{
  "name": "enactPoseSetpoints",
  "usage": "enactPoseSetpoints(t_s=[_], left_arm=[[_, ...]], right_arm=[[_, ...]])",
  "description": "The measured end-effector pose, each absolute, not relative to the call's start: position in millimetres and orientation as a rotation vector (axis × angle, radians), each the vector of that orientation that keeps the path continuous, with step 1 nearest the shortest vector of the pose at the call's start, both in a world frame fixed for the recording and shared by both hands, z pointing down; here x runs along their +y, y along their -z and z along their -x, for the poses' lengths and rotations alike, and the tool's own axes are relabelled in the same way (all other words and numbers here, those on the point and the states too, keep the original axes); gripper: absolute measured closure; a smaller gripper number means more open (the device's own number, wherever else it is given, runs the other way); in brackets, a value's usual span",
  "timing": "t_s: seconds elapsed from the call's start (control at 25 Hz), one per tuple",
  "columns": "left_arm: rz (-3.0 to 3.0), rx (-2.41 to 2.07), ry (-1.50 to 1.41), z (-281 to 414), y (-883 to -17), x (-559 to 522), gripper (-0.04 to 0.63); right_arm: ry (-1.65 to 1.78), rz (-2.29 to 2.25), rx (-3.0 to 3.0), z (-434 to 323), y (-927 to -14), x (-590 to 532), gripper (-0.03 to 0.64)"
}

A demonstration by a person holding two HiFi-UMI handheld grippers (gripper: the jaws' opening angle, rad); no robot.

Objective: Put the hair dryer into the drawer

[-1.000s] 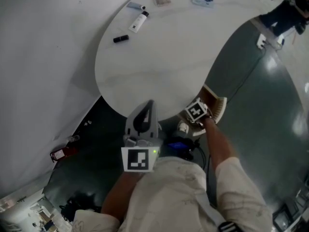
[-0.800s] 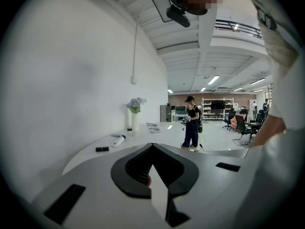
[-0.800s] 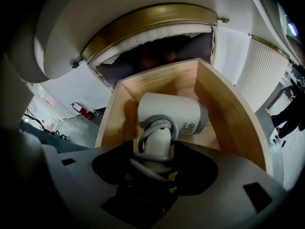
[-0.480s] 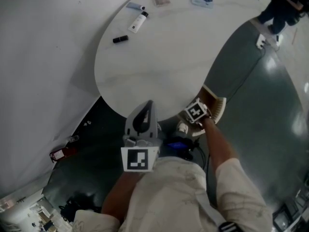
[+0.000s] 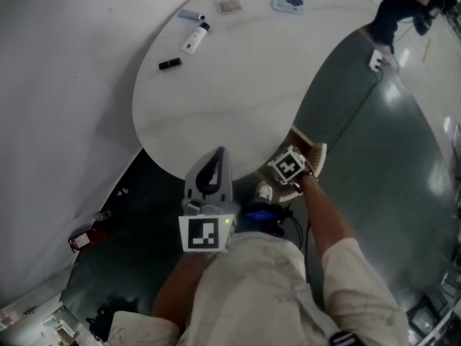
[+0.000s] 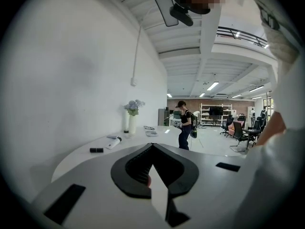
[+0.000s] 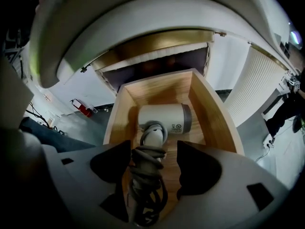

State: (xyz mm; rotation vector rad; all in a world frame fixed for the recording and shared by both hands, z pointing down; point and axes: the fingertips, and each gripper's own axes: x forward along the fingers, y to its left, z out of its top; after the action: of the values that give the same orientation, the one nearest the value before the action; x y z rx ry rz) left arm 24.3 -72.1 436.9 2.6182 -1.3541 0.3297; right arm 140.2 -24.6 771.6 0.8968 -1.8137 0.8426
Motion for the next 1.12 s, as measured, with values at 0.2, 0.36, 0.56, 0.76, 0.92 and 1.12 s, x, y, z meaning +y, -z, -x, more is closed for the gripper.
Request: enactPoseSetpoints(t_s=[0.2, 0.36, 0.56, 0.76, 0.92, 1.12], left_arm=[[-2.635, -1.328, -0.291, -30.6, -434.0, -71.2, 0.594], [-2.646, -1.302, -0.276, -34.1, -433.5, -71.2, 0.594], [-2.662, -1.279, -0.255, -37.0, -430.9, -73.7, 0.594], [-2.671, -1.259, -0.246, -36.5, -428.7, -73.0, 0.594], [-2.698, -1.255, -0.217, -35.5, -427.0, -77.7, 0.594], [-2.735, -1.241, -0.200, -38.5, -424.4, -82.9, 0.594]], right_arm=[[-0.841, -0.914, -1.794, -150.8, -755.6, -15.3, 0.322], [-0.839, -0.928, -1.799, -154.9, -739.1, -9.3, 0.322], [-0.809, -1.015, -1.850, -157.2, -704.2, -11.3, 0.322], [-0.800, -1.101, -1.921, -158.0, -661.8, -7.7, 0.322], [-0.775, -1.225, -1.972, -169.2, -625.6, -11.1, 0.322], [-0.658, -1.426, -2.026, -181.6, -566.9, -23.0, 0.322]])
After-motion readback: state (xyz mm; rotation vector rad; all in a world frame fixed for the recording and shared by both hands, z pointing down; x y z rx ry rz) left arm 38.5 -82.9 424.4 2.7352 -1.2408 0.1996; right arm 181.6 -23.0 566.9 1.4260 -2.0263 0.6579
